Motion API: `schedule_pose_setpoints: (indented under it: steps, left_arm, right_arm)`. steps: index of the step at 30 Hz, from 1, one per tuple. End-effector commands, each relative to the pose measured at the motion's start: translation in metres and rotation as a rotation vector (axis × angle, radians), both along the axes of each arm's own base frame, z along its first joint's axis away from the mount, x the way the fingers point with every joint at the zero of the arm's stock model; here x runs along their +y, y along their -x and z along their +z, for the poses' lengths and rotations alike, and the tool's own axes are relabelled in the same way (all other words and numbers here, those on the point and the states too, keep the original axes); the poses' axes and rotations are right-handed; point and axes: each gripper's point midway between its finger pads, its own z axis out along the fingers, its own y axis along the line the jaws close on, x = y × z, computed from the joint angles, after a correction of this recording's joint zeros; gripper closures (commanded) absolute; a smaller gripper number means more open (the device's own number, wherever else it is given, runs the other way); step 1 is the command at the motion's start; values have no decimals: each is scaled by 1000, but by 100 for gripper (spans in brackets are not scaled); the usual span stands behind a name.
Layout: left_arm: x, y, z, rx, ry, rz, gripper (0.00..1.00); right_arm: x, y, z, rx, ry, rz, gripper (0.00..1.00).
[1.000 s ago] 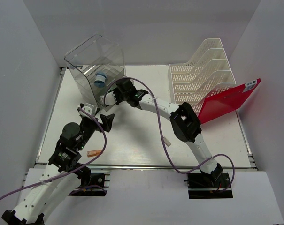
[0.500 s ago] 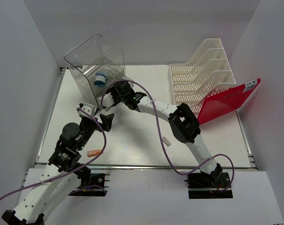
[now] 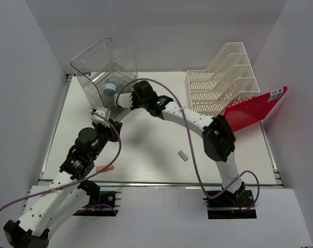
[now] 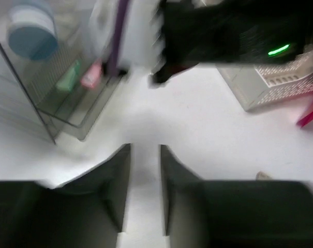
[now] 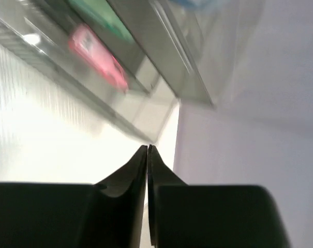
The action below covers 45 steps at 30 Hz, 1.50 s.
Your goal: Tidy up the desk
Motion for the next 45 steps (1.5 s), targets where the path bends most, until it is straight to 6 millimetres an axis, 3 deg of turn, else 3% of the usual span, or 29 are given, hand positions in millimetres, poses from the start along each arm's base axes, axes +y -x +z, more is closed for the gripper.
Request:
schedule_pose_setpoints:
  steps: [1,2,3,4,5,6,7,8,9,10,11,12,13,14,15,16,18,22,26,30,35,45]
  left_arm:
    - [-6,-8,-5,108,64,31,69]
    - [-9,-9,-9,142,70,29,76]
    - [-15,-14,-8,179,75,29,91]
    - [-17,-15,-12,229,105,45,100]
    - [-14,-14,-16,295,104,81,100]
    - [-16,-15,-22,358,140,108,100]
    - [-19,-16,-41,447,129,137,100]
    - [-16,-11,-55,527,121,171,100]
    - [-18,-8,-65,596,187,219,100]
    - [-19,-6,-78,650,197,255,100]
    - [-17,0,-90,706,207,294,97]
    - [-17,2,-98,765,286,364,89]
    - [-10,10,-116,840,263,439,71]
    - [-7,14,-123,879,269,490,61]
    - [-5,16,-129,921,313,569,51]
    - [0,23,-132,964,297,622,37]
    - [11,25,-143,1010,283,766,28]
    - [39,37,-145,1028,227,1004,20]
    - [57,43,-147,972,260,1131,18]
    - [74,62,-157,977,255,1272,18]
    - [80,86,-174,1025,300,1403,19]
    - [81,90,-204,1009,438,1443,20]
  right_arm:
    - [-64,14,59,131,-184,-181,100]
    - [-81,15,56,167,-186,-223,100]
    - [-87,26,52,223,-190,-215,100]
    - [-109,34,62,253,-200,-235,100]
    - [-123,45,45,318,-198,-260,100]
    - [-131,53,44,351,-214,-270,100]
    - [-143,64,62,357,-273,-278,100]
    - [-166,63,47,408,-295,-336,100]
    - [-167,80,63,477,-407,-321,100]
    - [-180,83,62,518,-458,-348,100]
    - [-182,88,67,558,-530,-319,100]
    - [-186,106,40,660,-560,-349,100]
    - [-187,122,52,684,-623,-301,100]
    - [-189,133,30,731,-639,-301,86]
    - [-190,141,27,767,-670,-285,56]
    - [-191,151,32,777,-696,-245,46]
    - [-203,161,18,772,-695,-226,35]
    - [-216,177,-14,818,-699,-221,37]
    - [-226,177,2,779,-729,-204,45]
    - [-232,178,-3,766,-723,-202,47]
    - [-237,172,-6,744,-711,-229,50]
    - [-248,168,-12,657,-673,-237,53]
